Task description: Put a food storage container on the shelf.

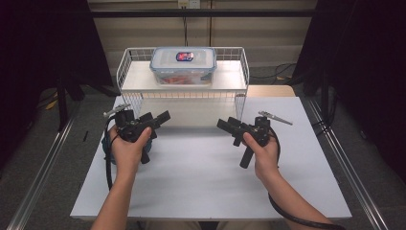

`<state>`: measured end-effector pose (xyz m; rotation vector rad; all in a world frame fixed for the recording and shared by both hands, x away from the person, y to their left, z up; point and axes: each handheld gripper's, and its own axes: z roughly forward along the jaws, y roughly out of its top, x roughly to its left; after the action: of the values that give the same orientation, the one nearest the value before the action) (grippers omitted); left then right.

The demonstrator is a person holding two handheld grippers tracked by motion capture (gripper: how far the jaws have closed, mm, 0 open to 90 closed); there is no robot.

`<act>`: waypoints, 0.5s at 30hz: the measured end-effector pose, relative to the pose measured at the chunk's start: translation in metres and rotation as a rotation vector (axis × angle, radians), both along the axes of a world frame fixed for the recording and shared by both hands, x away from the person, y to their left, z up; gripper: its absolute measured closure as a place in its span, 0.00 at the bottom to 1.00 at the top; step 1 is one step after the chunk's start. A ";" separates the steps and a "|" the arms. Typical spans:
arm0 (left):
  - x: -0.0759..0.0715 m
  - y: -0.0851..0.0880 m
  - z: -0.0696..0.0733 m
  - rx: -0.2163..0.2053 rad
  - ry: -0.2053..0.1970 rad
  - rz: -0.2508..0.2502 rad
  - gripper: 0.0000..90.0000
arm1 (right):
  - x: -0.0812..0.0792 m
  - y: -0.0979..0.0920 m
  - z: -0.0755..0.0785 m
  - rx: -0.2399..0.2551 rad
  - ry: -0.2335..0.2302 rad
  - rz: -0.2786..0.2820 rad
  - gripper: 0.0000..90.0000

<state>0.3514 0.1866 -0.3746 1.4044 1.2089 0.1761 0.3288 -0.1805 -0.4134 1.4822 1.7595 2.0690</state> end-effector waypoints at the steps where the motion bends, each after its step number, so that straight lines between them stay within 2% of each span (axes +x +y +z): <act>1: 0.000 0.001 -0.001 -0.006 -0.003 -0.006 0.12 | 0.000 0.000 -0.001 -0.011 -0.006 0.003 0.24; 2: 0.000 0.003 -0.001 -0.004 0.004 -0.007 0.11 | 0.000 0.000 -0.002 -0.008 -0.003 0.013 0.23; 3: 0.000 0.005 -0.002 0.010 0.004 -0.004 0.11 | -0.001 -0.001 -0.003 -0.022 -0.003 0.011 0.23; 4: 0.000 0.006 -0.003 0.006 0.007 -0.001 0.11 | -0.001 -0.001 -0.004 -0.033 -0.004 0.013 0.23; 5: 0.000 0.008 -0.003 0.023 0.008 -0.001 0.11 | -0.002 -0.002 -0.006 -0.038 0.004 0.015 0.23; 9: 0.000 0.013 -0.005 0.011 0.005 0.002 0.10 | -0.002 -0.004 -0.012 -0.059 0.018 0.016 0.22; 11: 0.000 0.016 -0.006 0.016 0.011 0.012 0.10 | -0.003 -0.005 -0.014 -0.057 0.032 0.017 0.21; 15: 0.000 0.021 -0.007 0.028 0.014 0.018 0.10 | -0.001 -0.007 -0.018 -0.073 0.030 0.011 0.21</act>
<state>0.3513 0.2073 -0.3812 1.4217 1.2351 0.1970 0.3274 -0.1873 -0.4317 1.4956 1.8363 1.9746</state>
